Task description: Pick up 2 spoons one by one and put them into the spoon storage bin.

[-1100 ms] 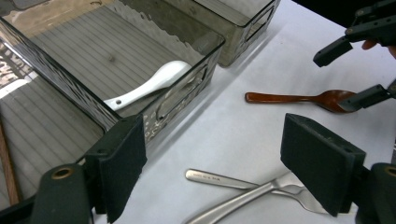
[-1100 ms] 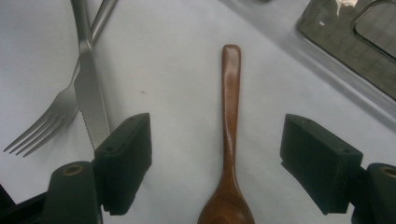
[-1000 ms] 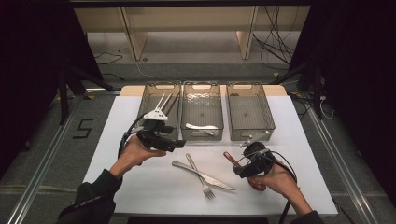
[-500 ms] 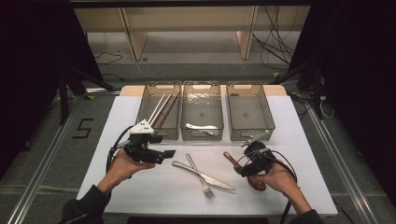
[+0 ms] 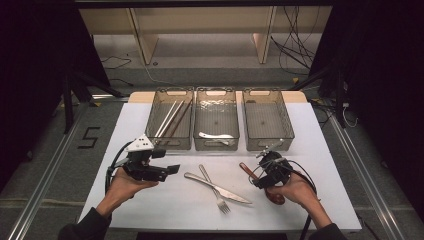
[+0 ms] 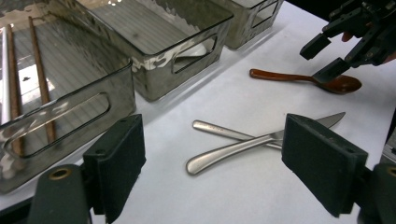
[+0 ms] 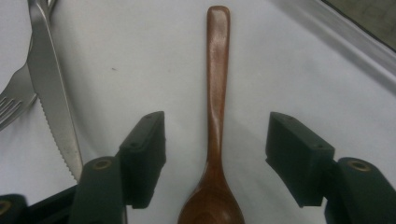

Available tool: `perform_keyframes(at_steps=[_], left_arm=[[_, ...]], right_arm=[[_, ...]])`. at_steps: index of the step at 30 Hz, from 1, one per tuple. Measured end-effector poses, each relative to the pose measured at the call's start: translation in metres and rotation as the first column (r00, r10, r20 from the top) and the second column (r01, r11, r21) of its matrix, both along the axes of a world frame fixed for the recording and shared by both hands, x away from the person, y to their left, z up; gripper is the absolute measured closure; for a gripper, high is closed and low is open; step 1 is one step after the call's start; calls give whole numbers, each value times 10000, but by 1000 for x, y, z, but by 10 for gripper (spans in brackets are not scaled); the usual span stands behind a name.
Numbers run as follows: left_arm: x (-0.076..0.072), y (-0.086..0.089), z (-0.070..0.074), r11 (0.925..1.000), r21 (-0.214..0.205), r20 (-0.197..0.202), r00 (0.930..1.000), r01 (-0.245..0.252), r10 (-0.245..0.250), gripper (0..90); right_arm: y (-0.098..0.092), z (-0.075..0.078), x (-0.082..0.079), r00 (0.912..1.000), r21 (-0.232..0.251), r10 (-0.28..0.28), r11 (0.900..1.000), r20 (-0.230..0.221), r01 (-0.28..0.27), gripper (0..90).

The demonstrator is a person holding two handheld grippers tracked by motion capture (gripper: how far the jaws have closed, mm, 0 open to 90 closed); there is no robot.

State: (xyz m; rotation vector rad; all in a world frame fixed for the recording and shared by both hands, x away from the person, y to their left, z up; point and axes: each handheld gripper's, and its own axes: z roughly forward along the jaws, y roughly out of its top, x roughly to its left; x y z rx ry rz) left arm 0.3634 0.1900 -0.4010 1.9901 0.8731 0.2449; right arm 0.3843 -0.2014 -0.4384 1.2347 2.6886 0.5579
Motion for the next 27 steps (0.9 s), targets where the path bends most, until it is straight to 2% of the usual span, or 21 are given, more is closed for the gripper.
perform_keyframes(at_steps=[6,14,23,27], left_arm=[[-6,2,1,9999,-105,134,9999,-54,55,208],[-12,4,-1,9999,145,235,9997,-55,51,205],[-15,6,-2,9999,62,217,9997,-91,89,197],[-15,6,-2,9999,63,274,9996,-85,83,196]], right_arm=[[-2,-2,3,9993,-132,-102,9999,-371,97,495],[0,-9,7,9956,-551,90,9984,-936,-142,603],[8,-17,12,9917,-1052,324,9934,-1247,-457,726],[9,-16,14,9917,-1261,387,9905,-1223,-542,794]])
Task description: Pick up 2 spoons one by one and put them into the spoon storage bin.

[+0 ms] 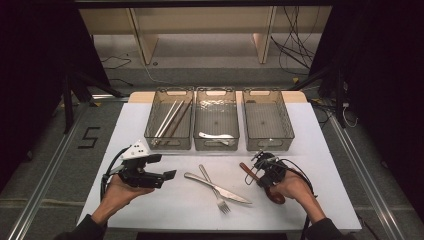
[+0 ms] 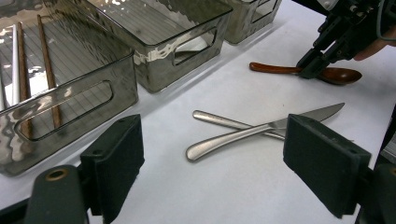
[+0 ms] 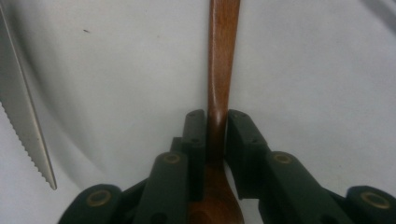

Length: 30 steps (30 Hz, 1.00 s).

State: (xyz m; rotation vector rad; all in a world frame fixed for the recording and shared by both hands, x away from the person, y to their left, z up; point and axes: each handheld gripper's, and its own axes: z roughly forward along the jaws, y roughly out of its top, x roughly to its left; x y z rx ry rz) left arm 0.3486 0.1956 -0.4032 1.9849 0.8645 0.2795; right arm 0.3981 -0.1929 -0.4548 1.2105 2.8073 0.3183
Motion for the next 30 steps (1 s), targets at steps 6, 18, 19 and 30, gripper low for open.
perform_keyframes(at_steps=[6,18,19,30], left_arm=[[1,0,-2,10000,-41,-71,10000,-11,10,196],[3,3,-2,9994,-279,-48,9998,-208,206,194],[3,4,-2,9993,-313,-29,9998,-192,191,194],[3,6,-1,9983,-488,68,9995,-309,313,194]], right_arm=[[2,1,-1,9999,-118,107,9999,102,-105,822],[2,28,-5,9938,806,208,9963,1095,-297,825],[2,30,-5,9922,852,185,9959,1231,-291,824],[13,52,13,9801,1542,96,9872,1981,-409,824]])
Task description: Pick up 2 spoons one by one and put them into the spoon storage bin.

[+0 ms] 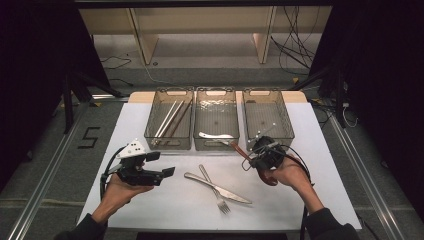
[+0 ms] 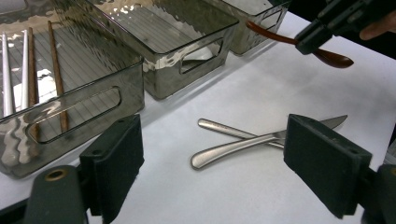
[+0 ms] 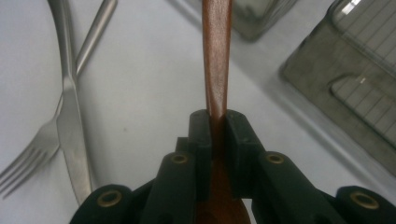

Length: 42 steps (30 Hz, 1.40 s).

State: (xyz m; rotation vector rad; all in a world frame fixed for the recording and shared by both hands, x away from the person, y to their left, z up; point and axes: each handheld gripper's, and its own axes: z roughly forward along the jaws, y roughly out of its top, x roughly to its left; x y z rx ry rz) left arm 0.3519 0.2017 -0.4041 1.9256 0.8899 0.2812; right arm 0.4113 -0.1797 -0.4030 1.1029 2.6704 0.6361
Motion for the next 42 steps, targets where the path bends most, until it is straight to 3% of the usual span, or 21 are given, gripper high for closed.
perform_keyframes(at_steps=[12,24,42], left_arm=[[0,1,0,10000,16,45,10000,-35,35,194],[1,3,0,9999,-26,33,9999,-124,124,194],[1,3,0,10000,33,46,10000,-21,21,194]], right_arm=[[17,22,27,9984,499,-197,9986,534,170,823],[37,43,56,9970,734,-309,9970,712,256,823],[66,51,97,9955,922,-570,9945,753,499,822]])
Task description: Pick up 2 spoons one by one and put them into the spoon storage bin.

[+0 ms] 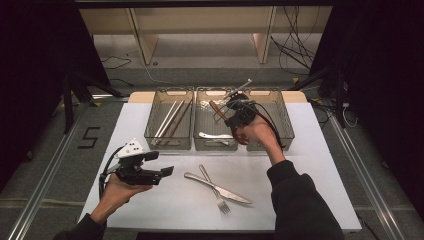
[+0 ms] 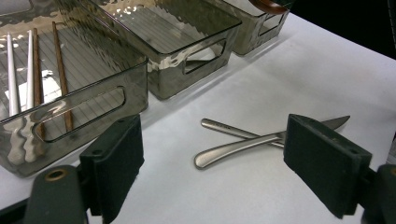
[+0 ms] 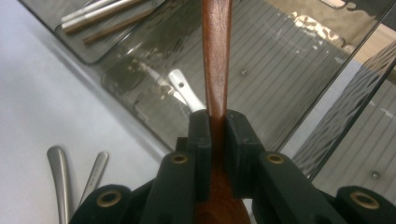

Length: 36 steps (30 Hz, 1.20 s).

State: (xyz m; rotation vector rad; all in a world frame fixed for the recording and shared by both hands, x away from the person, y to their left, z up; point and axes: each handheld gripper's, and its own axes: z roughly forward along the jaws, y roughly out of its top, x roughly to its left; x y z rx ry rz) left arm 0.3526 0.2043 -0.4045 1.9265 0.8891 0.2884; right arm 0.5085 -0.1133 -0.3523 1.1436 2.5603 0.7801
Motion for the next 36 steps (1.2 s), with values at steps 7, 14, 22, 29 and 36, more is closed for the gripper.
perform_keyframes(at_steps=[7,14,22,29,36], left_arm=[[0,-1,0,10000,-37,34,10000,22,-22,194],[-1,-1,0,10000,-63,56,10000,72,-72,194],[-1,-1,1,9999,-62,52,9999,110,-110,193],[-1,-1,1,9999,-46,59,9999,141,-140,193],[-1,-1,1,9999,-51,45,9999,144,-144,193]], right_arm=[[10,0,16,9994,44,-357,9994,50,357,822],[19,-3,31,9983,46,-589,9983,21,589,821],[23,-6,44,9958,-22,-910,9958,-68,910,820],[26,-12,50,9936,-107,-1119,9937,-184,1117,819],[28,-18,54,9928,-266,-1181,9927,-174,1177,814]])
